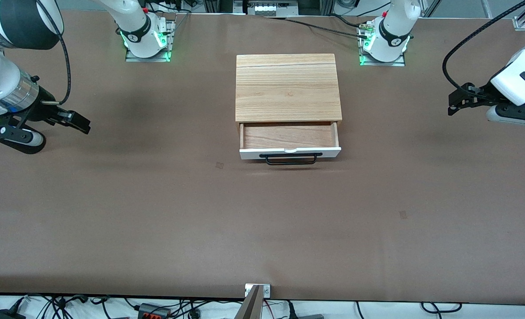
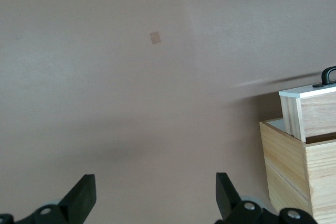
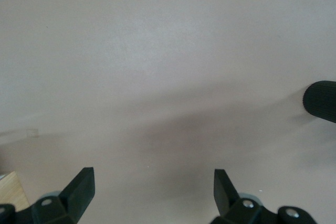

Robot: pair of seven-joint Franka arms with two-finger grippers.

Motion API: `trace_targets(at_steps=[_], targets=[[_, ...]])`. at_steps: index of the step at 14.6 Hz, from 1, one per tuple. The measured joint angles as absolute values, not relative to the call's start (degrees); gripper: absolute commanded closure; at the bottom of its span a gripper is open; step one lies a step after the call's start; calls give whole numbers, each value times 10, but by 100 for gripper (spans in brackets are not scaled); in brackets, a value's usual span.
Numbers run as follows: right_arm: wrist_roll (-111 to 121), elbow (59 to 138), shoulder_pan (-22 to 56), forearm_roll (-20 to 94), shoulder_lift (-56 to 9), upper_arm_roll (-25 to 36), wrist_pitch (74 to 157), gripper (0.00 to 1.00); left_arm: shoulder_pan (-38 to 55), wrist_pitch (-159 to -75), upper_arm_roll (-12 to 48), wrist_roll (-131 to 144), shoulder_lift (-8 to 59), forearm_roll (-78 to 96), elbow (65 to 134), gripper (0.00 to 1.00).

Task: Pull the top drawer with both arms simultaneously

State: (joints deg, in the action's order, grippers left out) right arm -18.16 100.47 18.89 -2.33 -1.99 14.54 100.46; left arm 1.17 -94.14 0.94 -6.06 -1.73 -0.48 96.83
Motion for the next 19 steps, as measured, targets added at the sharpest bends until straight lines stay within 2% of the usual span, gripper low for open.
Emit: trace_targets(at_steps=[10, 19], targets=[[-180, 1005, 189, -23, -9, 145, 999, 0, 17, -941, 17, -61, -17, -5, 968, 0], [-77, 1006, 189, -23, -9, 146, 984, 0, 18, -938, 31, -61, -17, -5, 957, 0]])
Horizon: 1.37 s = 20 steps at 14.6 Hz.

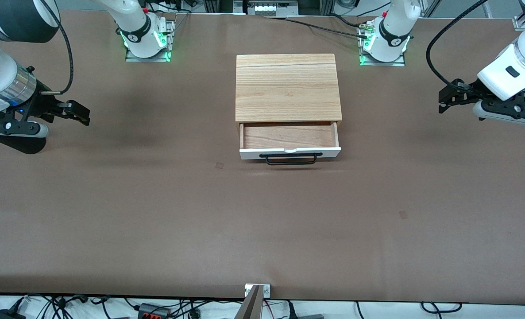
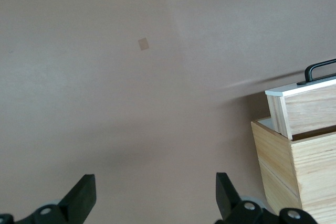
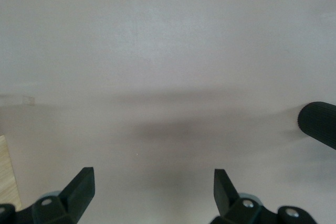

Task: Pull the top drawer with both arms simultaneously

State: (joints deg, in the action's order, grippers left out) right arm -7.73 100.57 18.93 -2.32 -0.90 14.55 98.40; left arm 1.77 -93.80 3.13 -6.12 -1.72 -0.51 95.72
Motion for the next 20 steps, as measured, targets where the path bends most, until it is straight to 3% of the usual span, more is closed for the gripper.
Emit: trace_targets(at_steps=[13, 17, 20], targets=[[-109, 991, 171, -1, -9, 143, 996, 0, 14, -937, 31, -61, -17, -5, 957, 0], [-101, 990, 4, 5, -7, -6, 996, 0, 11, -936, 30, -61, -14, -5, 957, 0], [-101, 990, -21, 7, -8, -32, 996, 0, 11, -936, 30, -61, -12, -5, 957, 0]])
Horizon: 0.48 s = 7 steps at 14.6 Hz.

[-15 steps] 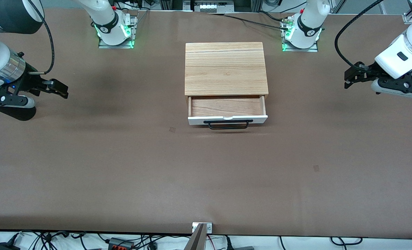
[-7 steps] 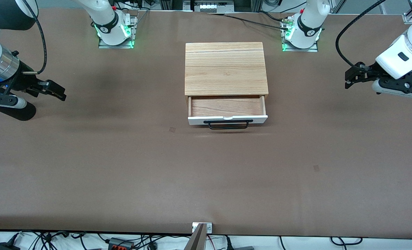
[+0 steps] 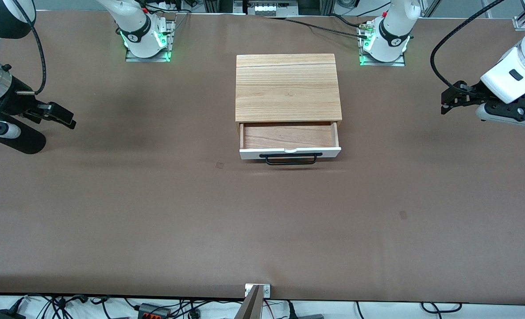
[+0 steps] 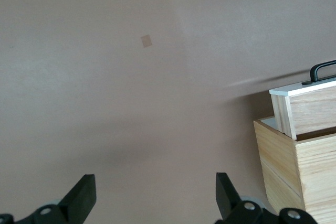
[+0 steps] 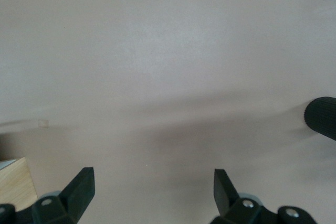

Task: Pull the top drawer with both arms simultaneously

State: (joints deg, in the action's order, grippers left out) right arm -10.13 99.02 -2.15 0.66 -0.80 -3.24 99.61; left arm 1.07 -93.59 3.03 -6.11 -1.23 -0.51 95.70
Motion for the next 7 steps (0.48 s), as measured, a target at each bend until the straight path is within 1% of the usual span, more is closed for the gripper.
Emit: trace_targets(at_steps=[7], targets=[[-102, 990, -23, 10, -9, -35, 996, 0, 11, -936, 30, -61, -11, -5, 957, 0]])
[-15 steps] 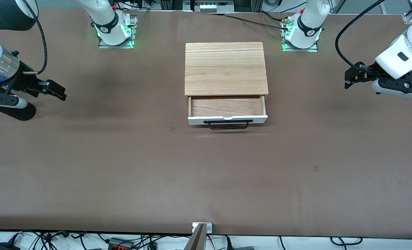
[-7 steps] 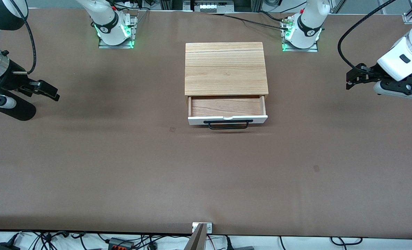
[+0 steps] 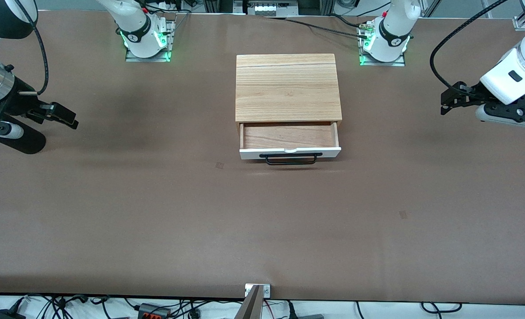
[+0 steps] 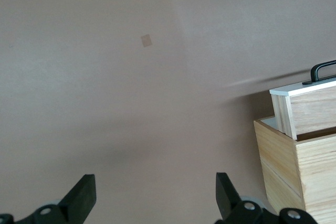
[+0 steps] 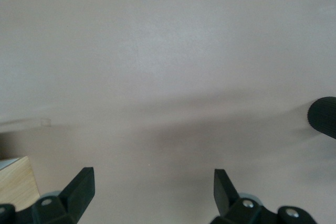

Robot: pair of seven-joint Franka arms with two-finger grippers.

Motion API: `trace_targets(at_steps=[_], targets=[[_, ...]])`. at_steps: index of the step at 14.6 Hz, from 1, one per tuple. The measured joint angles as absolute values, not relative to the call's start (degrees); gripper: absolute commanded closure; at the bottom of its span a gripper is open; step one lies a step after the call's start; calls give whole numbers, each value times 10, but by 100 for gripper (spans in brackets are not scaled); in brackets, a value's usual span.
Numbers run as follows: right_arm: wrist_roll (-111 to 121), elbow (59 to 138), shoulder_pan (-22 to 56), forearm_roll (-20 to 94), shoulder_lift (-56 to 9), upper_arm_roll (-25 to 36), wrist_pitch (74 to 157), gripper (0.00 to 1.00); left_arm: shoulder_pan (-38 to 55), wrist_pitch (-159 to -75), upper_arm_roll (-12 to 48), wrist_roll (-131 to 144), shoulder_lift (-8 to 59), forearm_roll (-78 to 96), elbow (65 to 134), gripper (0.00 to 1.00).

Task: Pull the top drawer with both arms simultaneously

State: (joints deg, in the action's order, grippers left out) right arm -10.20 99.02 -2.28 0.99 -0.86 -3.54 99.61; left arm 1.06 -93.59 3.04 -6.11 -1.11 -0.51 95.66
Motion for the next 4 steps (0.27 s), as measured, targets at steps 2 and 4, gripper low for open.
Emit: trace_targets(at_steps=[2, 4], targets=[[-102, 990, -24, 10, -9, -35, 996, 0, 10, -936, 30, -61, -11, -5, 957, 0], [-102, 990, -25, 10, -9, -35, 996, 0, 10, -936, 30, -61, -11, -5, 957, 0]])
